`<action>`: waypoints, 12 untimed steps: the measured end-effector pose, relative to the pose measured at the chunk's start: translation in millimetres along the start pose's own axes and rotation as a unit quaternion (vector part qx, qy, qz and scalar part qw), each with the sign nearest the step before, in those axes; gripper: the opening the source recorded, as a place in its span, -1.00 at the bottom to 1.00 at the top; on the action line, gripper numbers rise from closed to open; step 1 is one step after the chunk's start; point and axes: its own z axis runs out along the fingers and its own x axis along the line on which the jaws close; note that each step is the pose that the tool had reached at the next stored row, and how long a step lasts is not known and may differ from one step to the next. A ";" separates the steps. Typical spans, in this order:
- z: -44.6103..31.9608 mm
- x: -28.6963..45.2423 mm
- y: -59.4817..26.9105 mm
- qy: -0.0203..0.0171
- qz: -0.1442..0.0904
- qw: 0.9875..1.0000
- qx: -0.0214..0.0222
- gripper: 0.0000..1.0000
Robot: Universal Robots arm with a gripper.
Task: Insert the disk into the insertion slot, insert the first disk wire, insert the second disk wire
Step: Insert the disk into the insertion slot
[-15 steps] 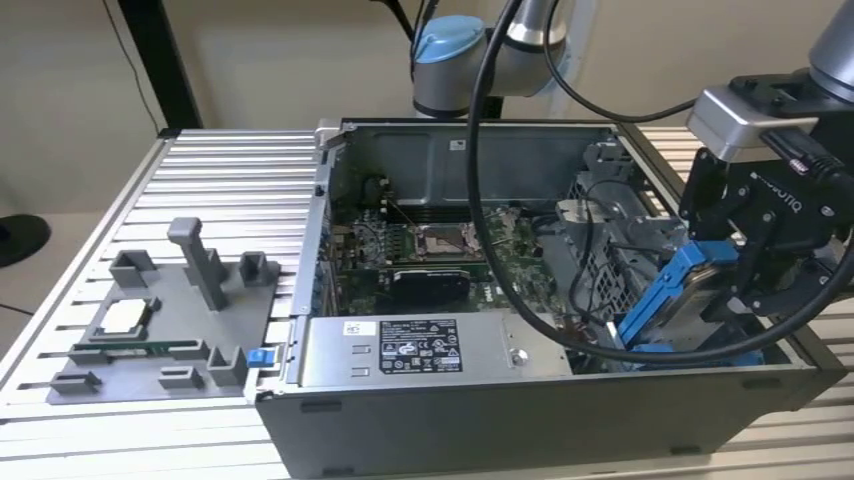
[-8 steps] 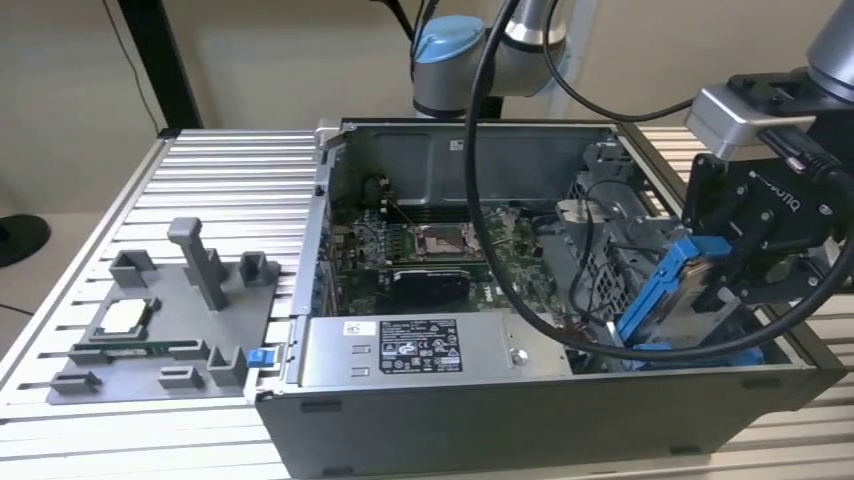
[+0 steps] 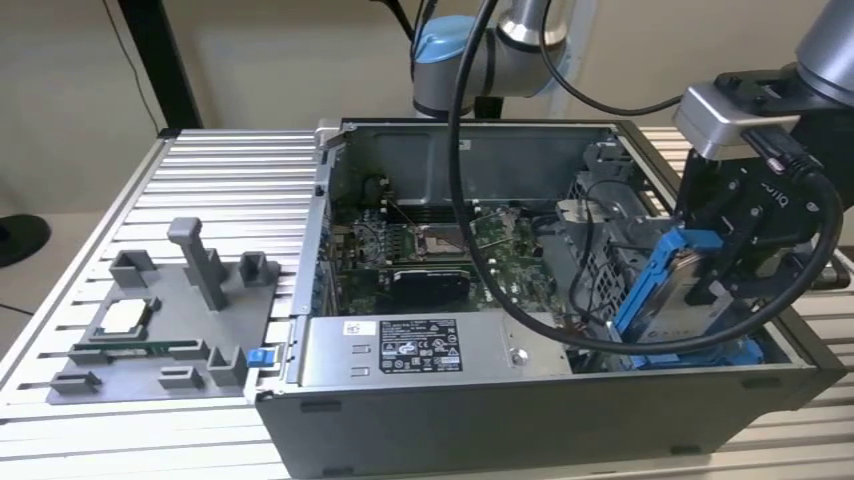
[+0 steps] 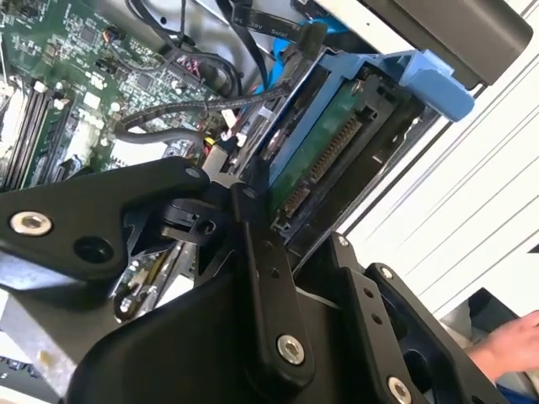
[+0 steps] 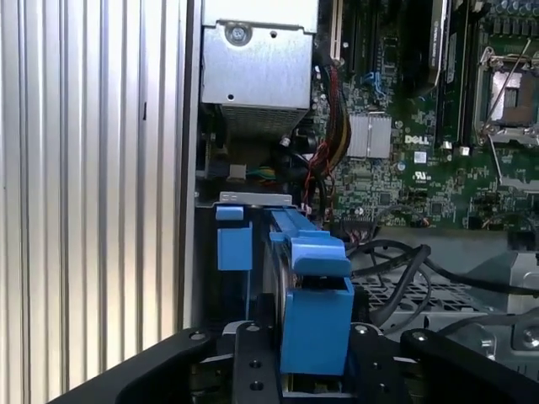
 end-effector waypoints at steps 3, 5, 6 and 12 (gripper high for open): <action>1.0 0.0 -0.1 0.000 0.000 1.000 0.000 -1.00; 1.2 -0.1 -0.1 -0.001 0.000 1.000 0.000 -1.00; 0.9 -0.1 0.0 -0.001 0.000 1.000 0.000 -1.00; -3.6 -1.3 0.2 0.000 0.001 1.000 0.000 -1.00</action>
